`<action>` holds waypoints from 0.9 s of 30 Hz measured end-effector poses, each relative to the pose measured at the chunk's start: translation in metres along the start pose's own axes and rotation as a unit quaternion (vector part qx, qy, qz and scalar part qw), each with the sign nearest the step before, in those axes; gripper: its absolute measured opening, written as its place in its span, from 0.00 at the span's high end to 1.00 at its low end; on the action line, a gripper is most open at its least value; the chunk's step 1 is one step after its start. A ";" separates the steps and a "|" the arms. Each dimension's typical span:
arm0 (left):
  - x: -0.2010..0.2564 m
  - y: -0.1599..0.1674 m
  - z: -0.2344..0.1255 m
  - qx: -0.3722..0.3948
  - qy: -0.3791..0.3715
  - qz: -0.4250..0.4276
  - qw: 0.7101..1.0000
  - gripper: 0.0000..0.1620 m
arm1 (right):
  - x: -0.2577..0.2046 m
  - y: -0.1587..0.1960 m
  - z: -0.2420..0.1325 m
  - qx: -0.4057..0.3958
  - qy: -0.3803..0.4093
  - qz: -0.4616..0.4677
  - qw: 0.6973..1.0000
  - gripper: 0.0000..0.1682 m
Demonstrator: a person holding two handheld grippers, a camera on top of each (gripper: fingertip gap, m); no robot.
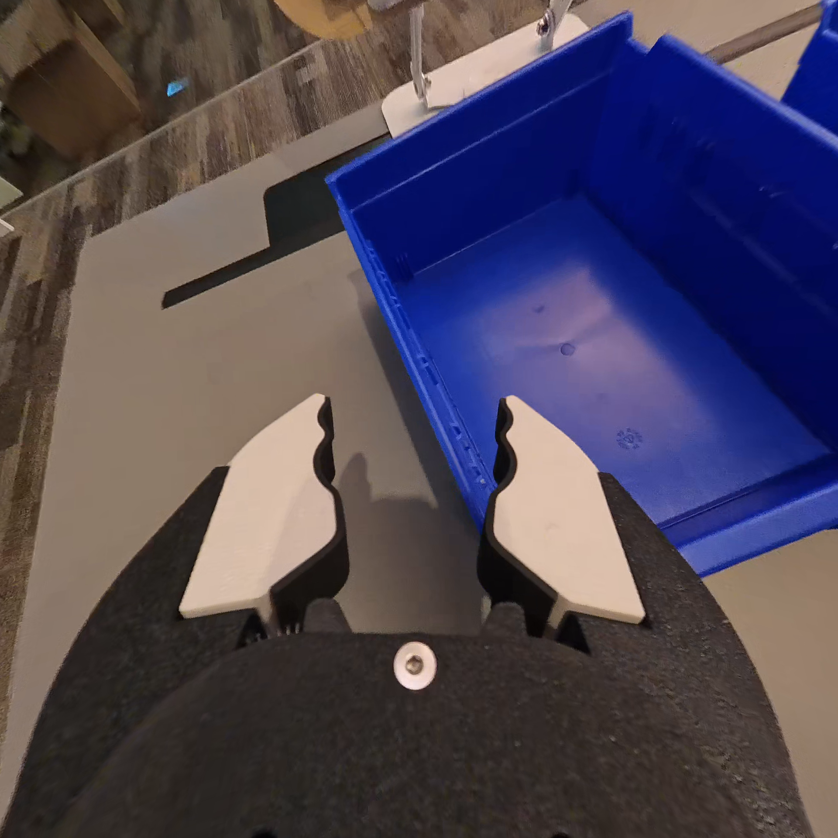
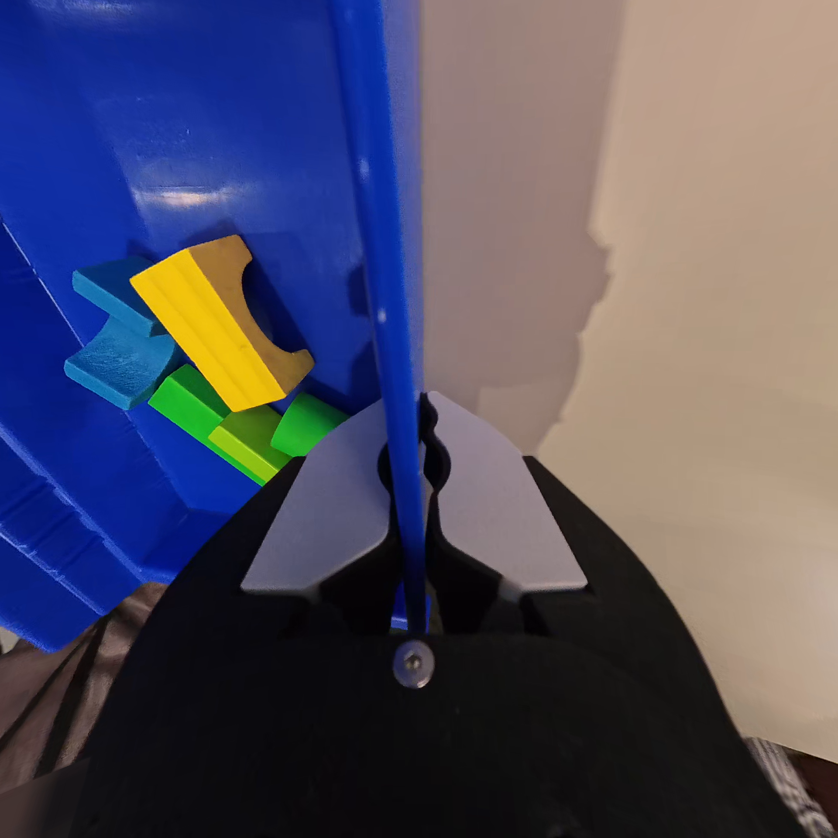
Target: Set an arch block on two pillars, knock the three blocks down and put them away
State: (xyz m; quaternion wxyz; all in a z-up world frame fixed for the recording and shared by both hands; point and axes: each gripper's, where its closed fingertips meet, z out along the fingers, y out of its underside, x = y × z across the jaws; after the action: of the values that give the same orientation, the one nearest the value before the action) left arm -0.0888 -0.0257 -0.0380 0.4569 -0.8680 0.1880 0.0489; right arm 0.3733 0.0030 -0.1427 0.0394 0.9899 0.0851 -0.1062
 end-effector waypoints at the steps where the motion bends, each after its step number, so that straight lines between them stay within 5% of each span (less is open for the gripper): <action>1: -0.003 -0.001 -0.003 0.004 -0.006 0.005 1.000 0.57 | 0.004 0.003 -0.001 -0.001 -0.009 0.007 1.000 0.96; 6: -0.015 -0.002 -0.016 0.022 -0.031 0.026 0.999 0.56 | 0.020 0.015 -0.022 0.016 -0.037 0.047 0.998 0.96; 14: -0.039 0.010 -0.037 0.031 -0.041 0.005 0.999 0.55 | -0.012 0.003 -0.110 0.027 0.053 0.043 0.997 0.96; 21: -0.118 0.069 -0.087 0.006 -0.081 -0.077 0.994 0.54 | -0.175 -0.059 -0.153 0.046 0.060 -0.062 0.995 0.96; 27: -0.190 0.131 -0.165 -0.014 -0.136 -0.143 0.980 0.49 | -0.358 -0.104 -0.129 0.042 0.022 -0.170 0.984 0.97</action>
State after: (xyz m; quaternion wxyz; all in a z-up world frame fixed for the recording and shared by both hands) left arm -0.3271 -0.1732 0.0051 0.4678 -0.8778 -0.0026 0.1030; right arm 0.0366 0.0602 0.0544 -0.0232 0.9637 0.2489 -0.0934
